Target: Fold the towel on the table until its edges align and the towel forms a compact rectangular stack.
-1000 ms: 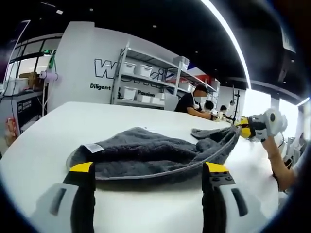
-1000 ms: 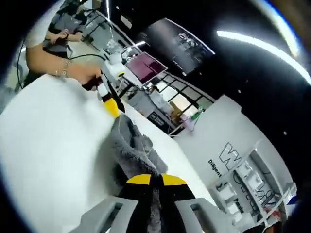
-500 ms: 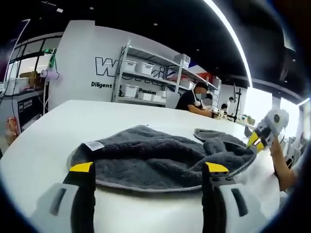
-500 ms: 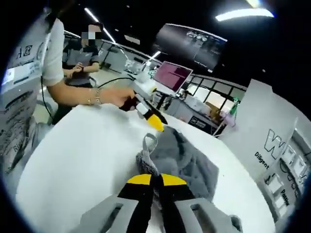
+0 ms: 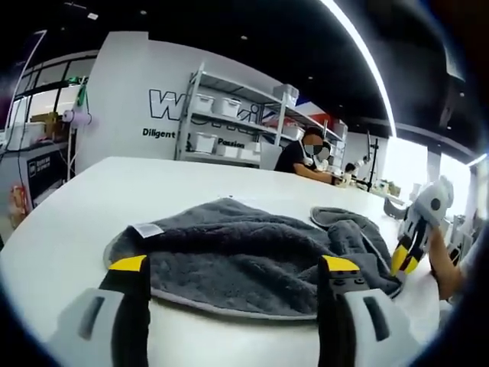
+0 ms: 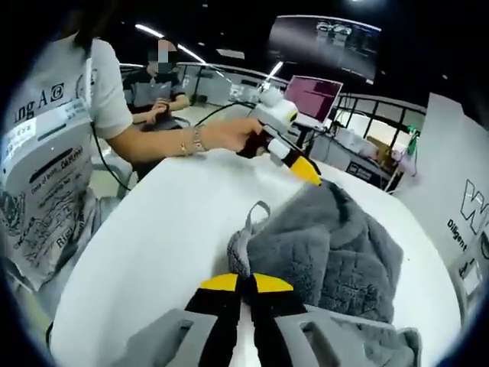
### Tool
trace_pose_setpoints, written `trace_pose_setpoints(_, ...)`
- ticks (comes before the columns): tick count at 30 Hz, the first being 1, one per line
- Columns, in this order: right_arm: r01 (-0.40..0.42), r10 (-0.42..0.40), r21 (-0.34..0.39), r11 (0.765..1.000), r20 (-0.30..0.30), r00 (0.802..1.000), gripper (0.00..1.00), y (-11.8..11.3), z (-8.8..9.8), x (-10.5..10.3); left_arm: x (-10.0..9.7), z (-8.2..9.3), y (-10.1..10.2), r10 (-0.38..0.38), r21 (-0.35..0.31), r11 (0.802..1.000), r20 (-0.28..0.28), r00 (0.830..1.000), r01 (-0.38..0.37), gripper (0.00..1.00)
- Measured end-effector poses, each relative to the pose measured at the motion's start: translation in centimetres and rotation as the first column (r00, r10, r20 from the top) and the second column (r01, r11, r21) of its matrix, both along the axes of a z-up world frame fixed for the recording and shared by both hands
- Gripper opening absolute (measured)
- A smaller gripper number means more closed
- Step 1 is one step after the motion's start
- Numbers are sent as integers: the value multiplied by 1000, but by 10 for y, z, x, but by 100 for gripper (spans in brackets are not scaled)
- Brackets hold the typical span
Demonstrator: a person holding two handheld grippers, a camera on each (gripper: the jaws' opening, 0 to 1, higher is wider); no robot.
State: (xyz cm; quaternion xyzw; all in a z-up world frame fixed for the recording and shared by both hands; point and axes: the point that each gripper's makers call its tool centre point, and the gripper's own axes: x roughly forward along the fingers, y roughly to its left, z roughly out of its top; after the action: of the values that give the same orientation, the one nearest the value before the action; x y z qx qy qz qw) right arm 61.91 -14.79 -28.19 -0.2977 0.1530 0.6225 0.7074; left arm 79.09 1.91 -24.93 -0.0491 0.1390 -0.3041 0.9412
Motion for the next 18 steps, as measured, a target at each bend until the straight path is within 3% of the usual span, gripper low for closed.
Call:
trace_pose_setpoints(3, -2, 1, -22, 1000, -23, 1000, 5, -1, -8, -1, 0, -1, 0, 0, 1, 1000, -2, 1000, 0, 95)
trace_pose_setpoints(9, -5, 5, -1, 1000, -52, 999, 7, -3, -6, -3, 0, -1, 1, 4, 1, 1000, -5, 1000, -4, 95)
trace_pose_setpoints(18, -68, 70, 73, 995, -14, 997, 23, 0, 10, -8, 0, -2, 0, 3, 1, 1000, -10, 1000, -2, 95)
